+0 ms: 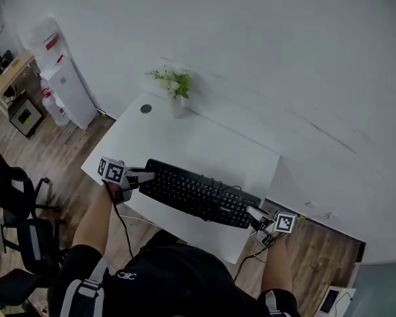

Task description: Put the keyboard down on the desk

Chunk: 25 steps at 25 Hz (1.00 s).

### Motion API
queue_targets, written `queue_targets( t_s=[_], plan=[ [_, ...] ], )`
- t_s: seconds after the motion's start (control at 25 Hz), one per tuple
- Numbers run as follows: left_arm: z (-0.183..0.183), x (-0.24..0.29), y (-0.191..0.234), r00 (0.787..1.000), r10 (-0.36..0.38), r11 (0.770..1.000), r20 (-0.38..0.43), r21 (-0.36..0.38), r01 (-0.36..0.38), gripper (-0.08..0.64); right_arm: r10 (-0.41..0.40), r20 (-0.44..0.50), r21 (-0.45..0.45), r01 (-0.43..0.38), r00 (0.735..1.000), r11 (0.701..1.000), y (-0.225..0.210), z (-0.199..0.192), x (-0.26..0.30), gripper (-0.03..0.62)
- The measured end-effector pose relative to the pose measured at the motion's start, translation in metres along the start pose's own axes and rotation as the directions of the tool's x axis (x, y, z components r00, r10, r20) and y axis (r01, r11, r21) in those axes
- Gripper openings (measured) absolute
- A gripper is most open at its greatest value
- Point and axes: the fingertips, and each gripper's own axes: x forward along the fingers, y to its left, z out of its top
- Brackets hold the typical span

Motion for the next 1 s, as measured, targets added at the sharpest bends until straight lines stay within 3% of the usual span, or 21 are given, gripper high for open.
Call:
queue_targets(
  t_s=[0.56, 0.8, 1.0],
  plan=[
    [0.090, 0.035, 0.129, 0.982, -0.086, 0.995, -0.169, -0.063, 0.076, 0.158, -0.177, 0.120, 0.114, 0.164, 0.977, 0.980, -0.052, 0.032, 0.086, 0.127],
    [0.099, 0.057, 0.181, 0.967, -0.099, 0.991, -0.235, -0.114, 0.074, 0.163, -0.257, 0.129, 0.198, 0.229, 0.958, 0.953, -0.079, 0.034, 0.111, 0.133],
    [0.100, 0.073, 0.214, 0.958, -0.103, 0.987, -0.267, -0.150, 0.064, 0.164, -0.333, 0.107, 0.160, 0.314, 0.937, 0.936, -0.105, 0.044, 0.121, 0.141]
  ],
)
